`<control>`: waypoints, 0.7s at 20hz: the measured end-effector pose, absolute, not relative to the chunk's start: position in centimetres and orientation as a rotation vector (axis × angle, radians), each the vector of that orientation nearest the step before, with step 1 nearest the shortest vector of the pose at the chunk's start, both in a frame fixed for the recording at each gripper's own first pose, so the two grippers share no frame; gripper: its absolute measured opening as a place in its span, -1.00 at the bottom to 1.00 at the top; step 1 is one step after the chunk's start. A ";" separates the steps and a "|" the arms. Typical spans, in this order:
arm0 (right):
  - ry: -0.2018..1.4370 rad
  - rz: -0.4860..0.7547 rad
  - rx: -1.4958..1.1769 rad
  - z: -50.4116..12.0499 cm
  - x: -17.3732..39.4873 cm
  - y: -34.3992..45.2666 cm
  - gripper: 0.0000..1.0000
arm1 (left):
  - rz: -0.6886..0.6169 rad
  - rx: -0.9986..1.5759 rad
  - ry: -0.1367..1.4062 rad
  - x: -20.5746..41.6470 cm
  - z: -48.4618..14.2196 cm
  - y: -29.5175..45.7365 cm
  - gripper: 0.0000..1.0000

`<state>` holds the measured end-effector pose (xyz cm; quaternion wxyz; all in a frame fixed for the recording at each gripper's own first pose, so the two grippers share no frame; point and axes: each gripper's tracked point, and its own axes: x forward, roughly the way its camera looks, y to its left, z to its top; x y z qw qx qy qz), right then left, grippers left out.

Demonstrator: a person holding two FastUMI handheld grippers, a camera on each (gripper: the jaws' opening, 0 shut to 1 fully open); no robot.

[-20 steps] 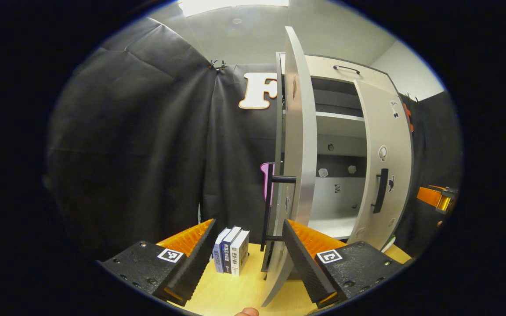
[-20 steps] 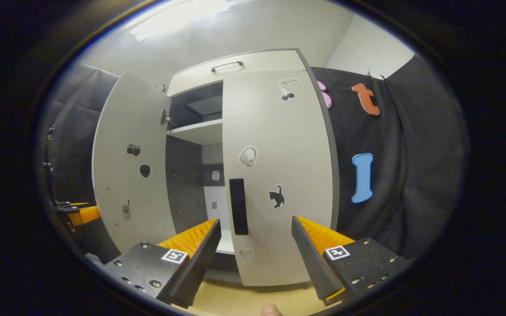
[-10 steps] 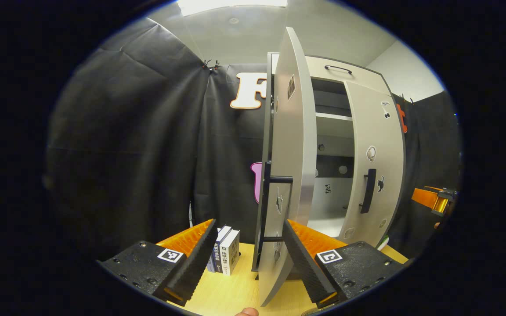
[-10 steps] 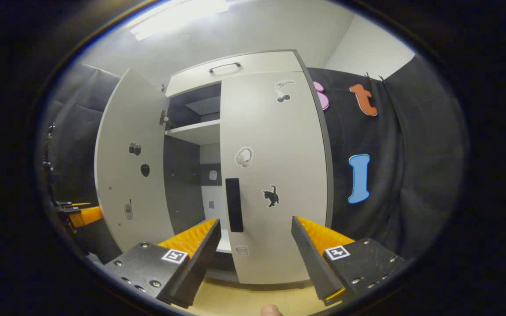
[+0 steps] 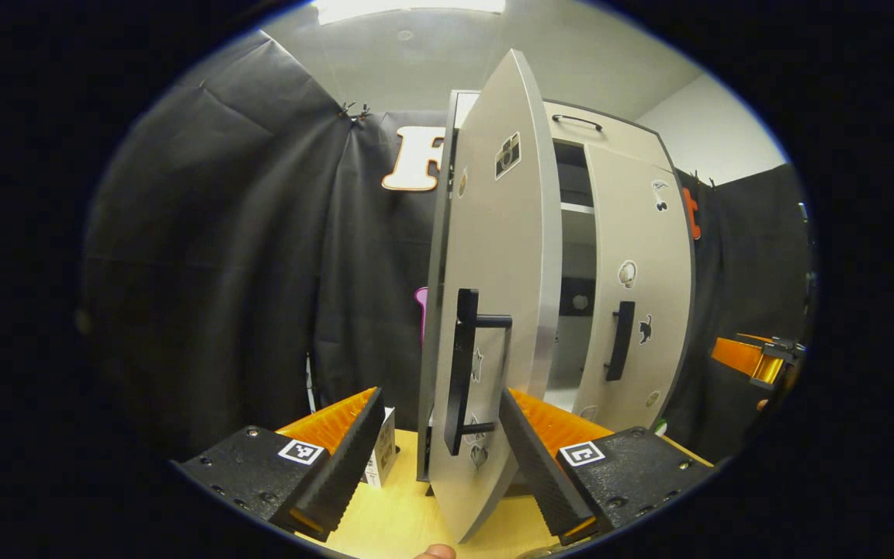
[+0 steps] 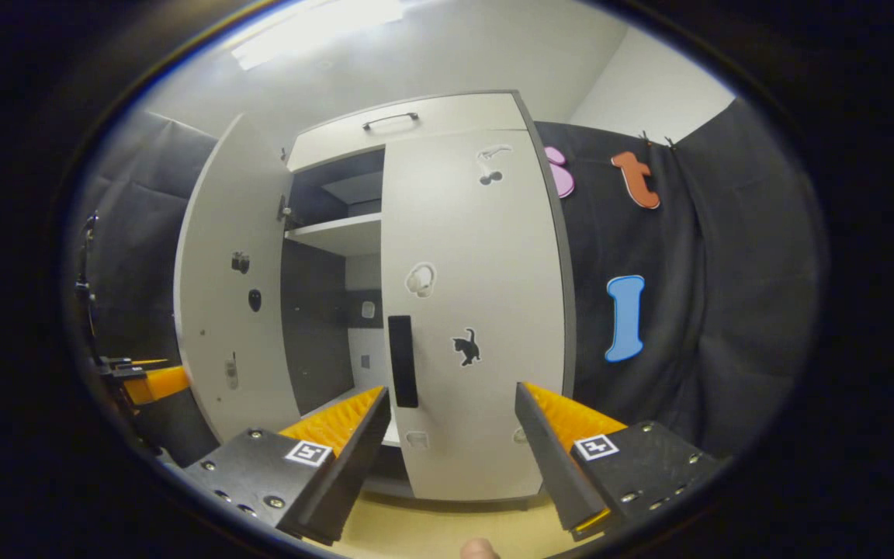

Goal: Grasp the bottle in the cabinet with the left hand and place it on the coaster, then close the right door with the right hand and the left door with the left hand.

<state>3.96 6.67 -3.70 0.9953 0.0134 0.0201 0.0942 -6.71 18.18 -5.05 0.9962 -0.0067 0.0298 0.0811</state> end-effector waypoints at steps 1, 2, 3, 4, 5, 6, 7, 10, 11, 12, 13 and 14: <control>0.040 0.184 0.026 -3.7 4.1 6.5 0.86 | 0.150 -0.012 0.061 -6.5 -5.0 17.8 0.89; 0.039 0.181 0.026 -3.6 4.1 6.3 0.95 | 0.138 -0.014 0.062 -6.2 -5.1 17.4 0.89; 0.038 0.177 0.026 -3.5 4.2 6.0 0.95 | 0.125 -0.017 0.063 -6.0 -5.2 17.0 0.89; 0.037 0.172 0.025 -3.5 4.3 5.8 0.95 | 0.114 -0.020 0.065 -5.8 -5.3 16.4 0.89; 0.038 0.169 0.023 -3.5 4.3 5.5 0.95 | 0.104 -0.022 0.066 -5.6 -5.3 16.0 0.89; 0.038 0.165 0.022 -3.6 4.3 5.3 0.95 | 0.095 -0.023 0.067 -5.2 -5.4 15.6 0.89; 0.038 0.162 0.021 -3.5 4.4 5.1 0.95 | 0.085 -0.022 0.068 -5.0 -5.4 15.2 0.89; 0.038 0.152 0.020 -3.5 4.5 4.6 0.96 | 0.050 -0.023 0.064 -4.4 -5.4 13.9 0.89; 0.038 0.150 0.020 -3.5 4.6 4.5 0.95 | 0.036 -0.027 0.061 -4.1 -5.3 13.3 0.89; 0.037 0.147 0.020 -3.5 4.5 4.3 0.95 | 0.021 -0.032 0.060 -3.8 -5.4 12.8 0.89; 0.036 0.145 0.020 -3.5 4.5 4.2 0.95 | 0.005 -0.035 0.059 -3.6 -5.3 12.2 0.89; 0.035 0.142 0.019 -3.5 4.5 4.1 0.86 | -0.011 -0.037 0.057 -3.7 -5.1 12.0 0.90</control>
